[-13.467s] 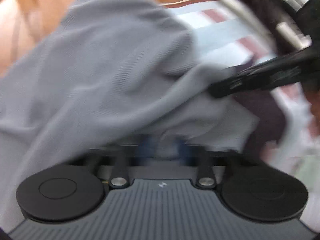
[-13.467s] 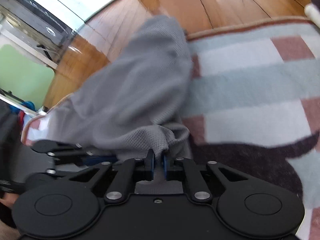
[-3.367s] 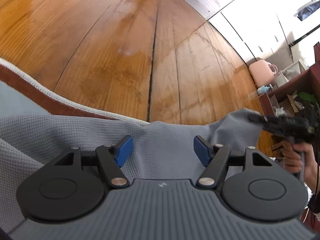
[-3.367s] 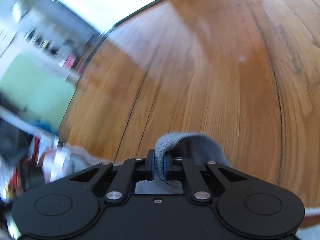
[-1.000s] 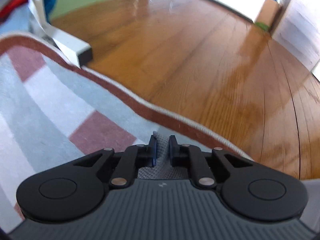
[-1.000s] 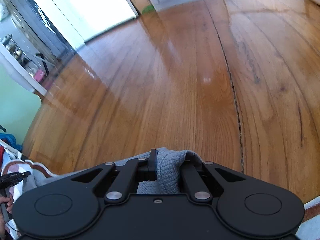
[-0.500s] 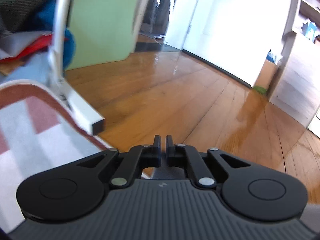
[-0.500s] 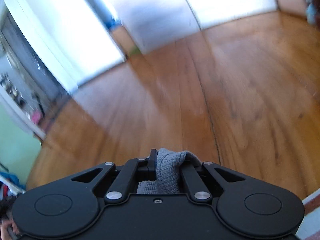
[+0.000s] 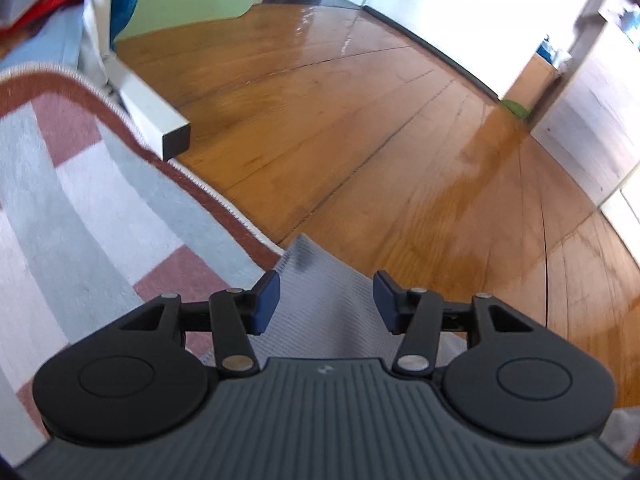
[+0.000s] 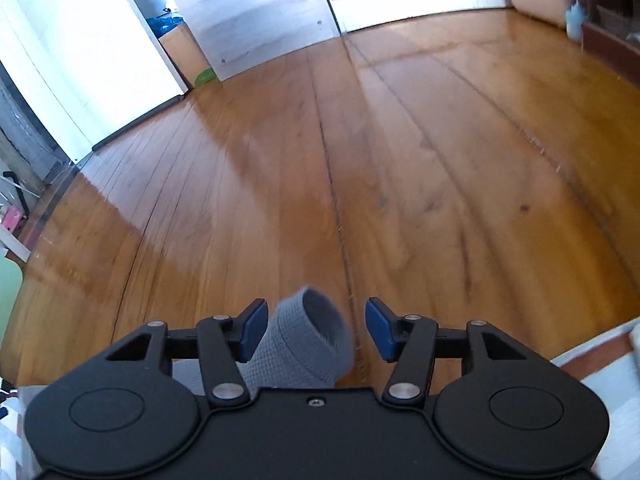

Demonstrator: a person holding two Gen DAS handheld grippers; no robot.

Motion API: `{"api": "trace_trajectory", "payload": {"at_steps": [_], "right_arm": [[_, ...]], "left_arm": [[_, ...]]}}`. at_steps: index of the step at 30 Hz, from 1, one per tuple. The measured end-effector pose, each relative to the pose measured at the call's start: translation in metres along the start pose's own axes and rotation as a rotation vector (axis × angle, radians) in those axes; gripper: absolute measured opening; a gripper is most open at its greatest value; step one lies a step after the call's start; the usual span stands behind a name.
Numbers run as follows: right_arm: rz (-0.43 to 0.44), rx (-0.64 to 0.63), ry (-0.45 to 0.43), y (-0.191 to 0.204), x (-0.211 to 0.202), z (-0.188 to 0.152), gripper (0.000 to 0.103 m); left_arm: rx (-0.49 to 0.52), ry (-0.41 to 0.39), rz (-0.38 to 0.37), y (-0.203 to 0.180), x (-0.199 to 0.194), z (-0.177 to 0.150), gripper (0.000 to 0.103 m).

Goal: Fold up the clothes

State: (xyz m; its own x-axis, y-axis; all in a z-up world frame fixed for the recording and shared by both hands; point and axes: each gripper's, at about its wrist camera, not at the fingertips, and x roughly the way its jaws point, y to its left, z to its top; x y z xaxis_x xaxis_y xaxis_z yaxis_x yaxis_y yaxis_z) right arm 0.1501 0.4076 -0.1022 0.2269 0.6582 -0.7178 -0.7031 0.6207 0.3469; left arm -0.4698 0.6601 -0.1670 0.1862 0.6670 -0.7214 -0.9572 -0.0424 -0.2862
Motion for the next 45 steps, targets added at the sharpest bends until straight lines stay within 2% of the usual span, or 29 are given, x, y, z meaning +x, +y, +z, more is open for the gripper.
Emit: {"api": "trace_trajectory", "payload": {"at_steps": [2, 4, 6, 8, 11, 12, 14, 18, 21, 22, 23, 24, 25, 26, 28, 30, 32, 33, 35, 37, 39, 40, 42, 45], "right_arm": [[0.015, 0.002, -0.005, 0.000, -0.011, -0.003, 0.059], [0.052, -0.009, 0.027, 0.000, -0.016, -0.018, 0.060], [0.073, -0.036, 0.084, 0.000, -0.016, -0.036, 0.060], [0.087, -0.065, 0.156, 0.002, -0.010, -0.055, 0.064], [0.083, -0.119, 0.269, 0.007, 0.009, -0.087, 0.067], [0.072, -0.156, 0.232, 0.009, 0.008, -0.096, 0.064], [0.068, -0.240, 0.171, 0.015, 0.001, -0.103, 0.005], [-0.050, -0.257, 0.096, 0.010, -0.015, -0.106, 0.003], [-0.184, -0.260, 0.081, 0.006, -0.026, -0.113, 0.007], [-0.223, -0.258, 0.077, 0.004, -0.029, -0.116, 0.016], [-0.207, -0.220, 0.078, -0.001, -0.035, -0.117, 0.024], [-0.188, -0.181, 0.079, -0.006, -0.042, -0.118, 0.028], [-0.124, -0.130, 0.092, -0.010, -0.050, -0.122, 0.044], [-0.052, -0.092, 0.107, -0.014, -0.060, -0.128, 0.051], [0.074, -0.044, 0.137, -0.020, -0.078, -0.141, 0.051], [0.145, -0.046, 0.189, -0.021, -0.087, -0.157, 0.055], [0.140, -0.072, 0.230, -0.019, -0.091, -0.174, 0.059], [0.133, -0.082, 0.246, -0.020, -0.093, -0.182, 0.059], [0.125, -0.094, 0.272, -0.020, -0.099, -0.198, 0.059], [0.113, -0.109, 0.246, -0.016, -0.111, -0.205, 0.059], [0.151, -0.191, 0.212, -0.005, -0.122, -0.204, 0.059], [0.183, -0.244, 0.206, 0.005, -0.126, -0.201, 0.059], [0.258, -0.326, 0.242, 0.025, -0.129, -0.200, 0.059], [0.369, -0.419, 0.319, 0.056, -0.126, -0.198, 0.059]], "left_arm": [[0.055, 0.017, 0.051, -0.013, -0.006, -0.006, 0.051], [0.086, 0.057, 0.092, -0.026, -0.011, -0.013, 0.055], [0.061, 0.138, 0.051, -0.034, -0.011, -0.024, 0.055], [0.025, 0.212, -0.024, -0.041, -0.008, -0.036, 0.055], [0.068, 0.254, -0.045, -0.064, -0.005, -0.050, 0.055], [0.093, 0.258, -0.042, -0.072, -0.005, -0.054, 0.055], [0.123, 0.285, -0.055, -0.084, -0.005, -0.067, 0.055], [0.202, 0.340, -0.064, -0.107, -0.008, -0.093, 0.055], [0.318, 0.365, -0.015, -0.116, -0.020, -0.114, 0.055], [0.341, 0.359, 0.006, -0.112, -0.028, -0.117, 0.056], [0.363, 0.351, 0.027, -0.108, -0.035, -0.119, 0.058], [0.371, 0.336, 0.058, -0.100, -0.042, -0.119, 0.065], [0.378, 0.319, 0.090, -0.092, -0.049, -0.118, 0.071], [0.376, 0.314, 0.132, -0.083, -0.051, -0.115, 0.072], [0.373, 0.311, 0.200, -0.066, -0.051, -0.110, 0.073], [0.376, 0.313, 0.248, -0.050, -0.049, -0.105, 0.073], [0.378, 0.315, 0.296, -0.034, -0.047, -0.100, 0.082], [0.379, 0.317, 0.320, -0.026, -0.046, -0.097, 0.081], [0.382, 0.319, 0.367, -0.010, -0.043, -0.092, 0.073], [0.302, 0.283, 0.459, 0.018, -0.051, -0.080, 0.062], [0.124, 0.267, 0.393, 0.046, -0.068, -0.070, 0.059], [0.019, 0.265, 0.290, 0.059, -0.077, -0.069, 0.059], [-0.114, 0.286, 0.101, 0.071, -0.081, -0.071, 0.059], [-0.092, 0.309, 0.081, 0.060, -0.078, -0.079, 0.061]]}}
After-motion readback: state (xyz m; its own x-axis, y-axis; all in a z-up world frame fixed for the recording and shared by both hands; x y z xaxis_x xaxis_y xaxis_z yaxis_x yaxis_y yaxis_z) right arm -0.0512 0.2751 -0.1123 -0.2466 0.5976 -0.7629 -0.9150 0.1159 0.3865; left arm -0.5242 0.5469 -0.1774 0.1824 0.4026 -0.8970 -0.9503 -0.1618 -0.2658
